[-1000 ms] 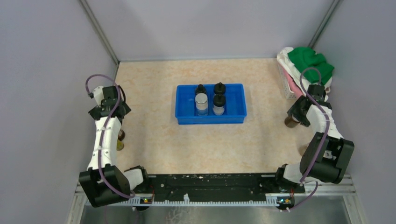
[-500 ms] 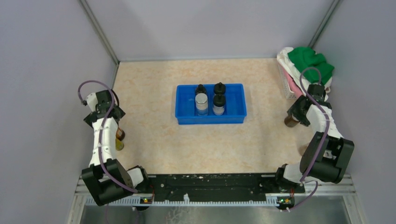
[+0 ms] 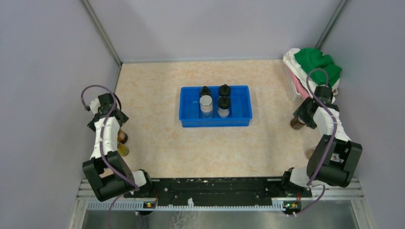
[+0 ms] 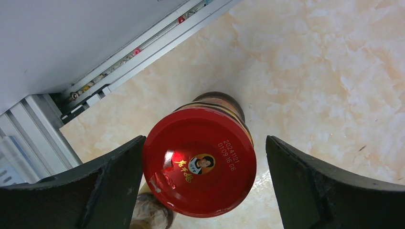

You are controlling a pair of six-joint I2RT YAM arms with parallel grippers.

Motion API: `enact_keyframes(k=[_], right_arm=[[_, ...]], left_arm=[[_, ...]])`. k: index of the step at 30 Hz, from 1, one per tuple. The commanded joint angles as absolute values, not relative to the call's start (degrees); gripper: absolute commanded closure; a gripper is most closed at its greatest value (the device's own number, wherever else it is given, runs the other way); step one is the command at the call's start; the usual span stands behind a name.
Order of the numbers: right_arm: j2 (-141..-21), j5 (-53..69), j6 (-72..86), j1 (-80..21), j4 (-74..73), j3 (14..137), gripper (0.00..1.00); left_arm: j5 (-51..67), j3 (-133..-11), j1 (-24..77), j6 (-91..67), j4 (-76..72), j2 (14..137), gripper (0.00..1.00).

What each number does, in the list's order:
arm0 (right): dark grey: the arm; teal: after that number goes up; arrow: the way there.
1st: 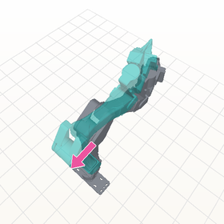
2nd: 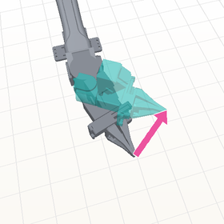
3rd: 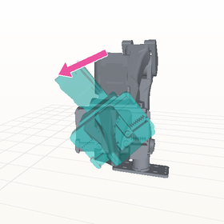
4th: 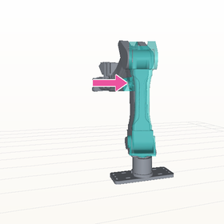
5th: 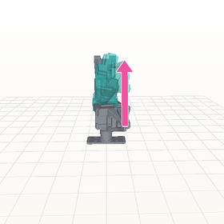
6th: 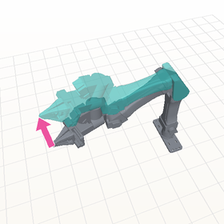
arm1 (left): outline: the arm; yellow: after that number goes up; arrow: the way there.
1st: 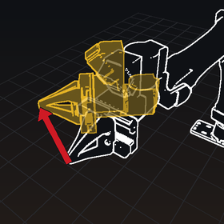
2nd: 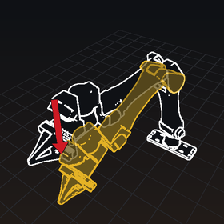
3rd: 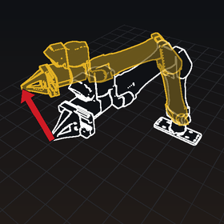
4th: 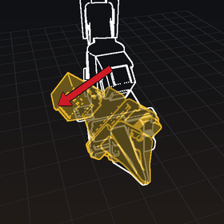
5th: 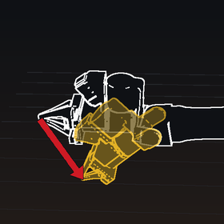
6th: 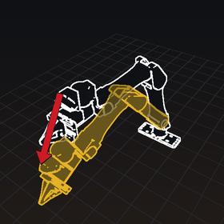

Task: Organize the condiment bottles
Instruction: Pick up the bottle from the center of the board.

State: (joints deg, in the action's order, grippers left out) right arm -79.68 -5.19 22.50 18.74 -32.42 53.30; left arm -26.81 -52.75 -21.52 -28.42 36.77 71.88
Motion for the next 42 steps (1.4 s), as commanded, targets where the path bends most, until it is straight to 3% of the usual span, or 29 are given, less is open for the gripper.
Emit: enact_keyframes(k=[1,17,27,30,33,42], right_arm=[[-81.1,-1.9,22.9,17.8,-31.3,52.7,1.00],[-81.1,-2.1,22.8,17.8,-30.9,52.4,1.00],[-81.2,-2.1,22.7,17.8,-30.8,52.3,1.00],[-81.1,-2.0,22.6,17.8,-30.9,52.3,1.00],[-80.8,-1.9,22.6,17.8,-30.6,52.2,1.00],[-81.1,-1.1,23.3,17.0,-29.3,51.2,1.00]], left_arm=[[-25.4,-53.7,-22.3,-29.4,35.3,72.8,0.01],[-25.3,-56.0,-22.7,-29.4,34.5,75.4,0.03],[-21.9,-55.7,-23.4,-28.1,33.1,75.5,0.46],[-20.5,-55.5,-23.4,-27.5,32.5,75.5,0.67],[-17.7,-55.7,-23.5,-26.7,31.7,76.4,0.98],[-0.8,-60.2,-23.3,-25.3,30.7,84.3,1.00]])
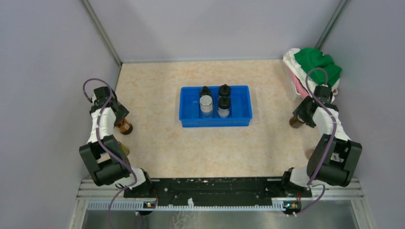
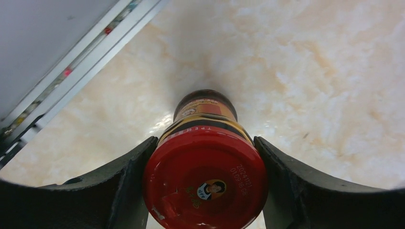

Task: Organize the condiment bottles
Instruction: Pick up the bottle from the center of the board.

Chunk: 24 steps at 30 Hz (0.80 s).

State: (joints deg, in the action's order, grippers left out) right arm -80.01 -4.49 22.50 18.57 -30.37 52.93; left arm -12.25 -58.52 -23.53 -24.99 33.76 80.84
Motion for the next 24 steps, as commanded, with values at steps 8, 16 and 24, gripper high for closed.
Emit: enact_keyframes(k=[8,16,24], right_arm=[[-81.5,-0.2,23.5,15.6,-29.2,52.4,1.00],[-81.8,-1.2,23.8,11.5,-28.4,52.2,1.00],[-83.3,-2.3,23.9,9.0,-27.9,52.9,1.00]], left_arm=[[1.2,-60.4,-21.5,-23.9,29.4,85.9,1.00],[-2.4,-63.8,-15.5,-22.8,32.1,90.4,1.00],[-3.6,-65.6,-9.7,-24.4,32.3,91.6,1.00]])
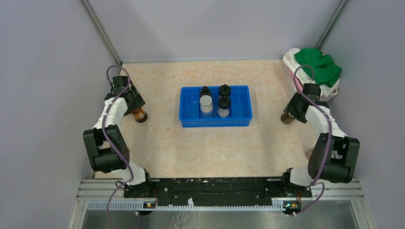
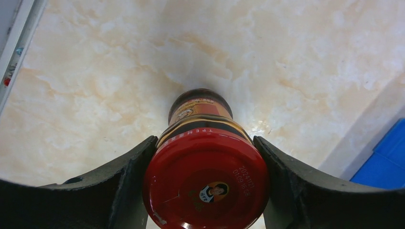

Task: Organize the condiment bottles
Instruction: Pick up the bottle from the center of the board.

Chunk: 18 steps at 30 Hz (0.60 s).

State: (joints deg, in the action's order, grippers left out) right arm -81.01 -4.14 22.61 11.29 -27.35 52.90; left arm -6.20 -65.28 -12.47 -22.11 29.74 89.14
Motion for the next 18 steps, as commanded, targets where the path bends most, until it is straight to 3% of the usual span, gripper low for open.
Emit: enact_keyframes(k=[1,18], right_arm=[[-83.4,-2.8,24.0,8.6,-28.0,53.1,1.00],[-86.5,-6.5,21.2,-1.5,-27.1,55.7,1.00]], left_arm=[[-4.0,-65.8,-8.7,-24.6,32.4,92.0,1.00],[-8.6,-63.3,4.6,-26.0,26.8,92.6,1.00]])
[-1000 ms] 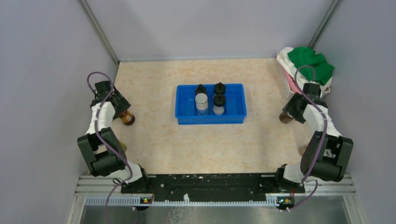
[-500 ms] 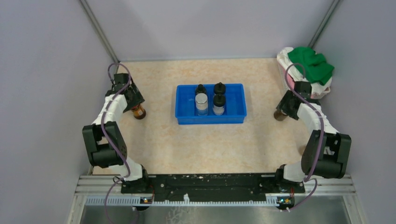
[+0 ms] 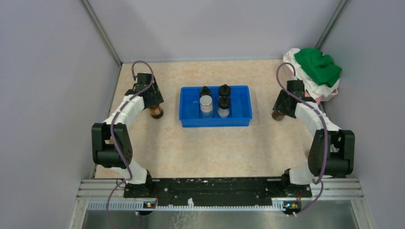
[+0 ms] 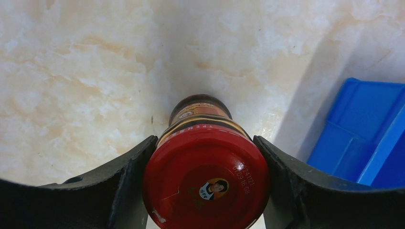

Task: Organize the condiment bottles
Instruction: Pick up the bottle from the center of the board.

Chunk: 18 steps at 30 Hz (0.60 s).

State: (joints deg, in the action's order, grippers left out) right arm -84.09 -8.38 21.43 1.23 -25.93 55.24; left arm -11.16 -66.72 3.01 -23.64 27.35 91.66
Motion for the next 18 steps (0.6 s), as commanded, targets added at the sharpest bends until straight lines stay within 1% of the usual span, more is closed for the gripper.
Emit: enact_keyframes(k=[1,10,18], right_arm=[[-86.8,-6.8,21.0,-2.5,-26.9,55.6,1.00],[-88.4,-10.4,19.2,-7.0,-25.9,56.0,1.00],[-86.2,-12.6,18.1,-7.5,-24.8,55.2,1.00]], left_arm=[[-8.9,-63.1,5.0,-26.0,26.4,92.4,1.00],[-9.4,-60.5,8.1,-24.8,22.4,91.1,1.00],[-10.8,-59.7,9.6,-24.1,20.5,89.6,1.00]])
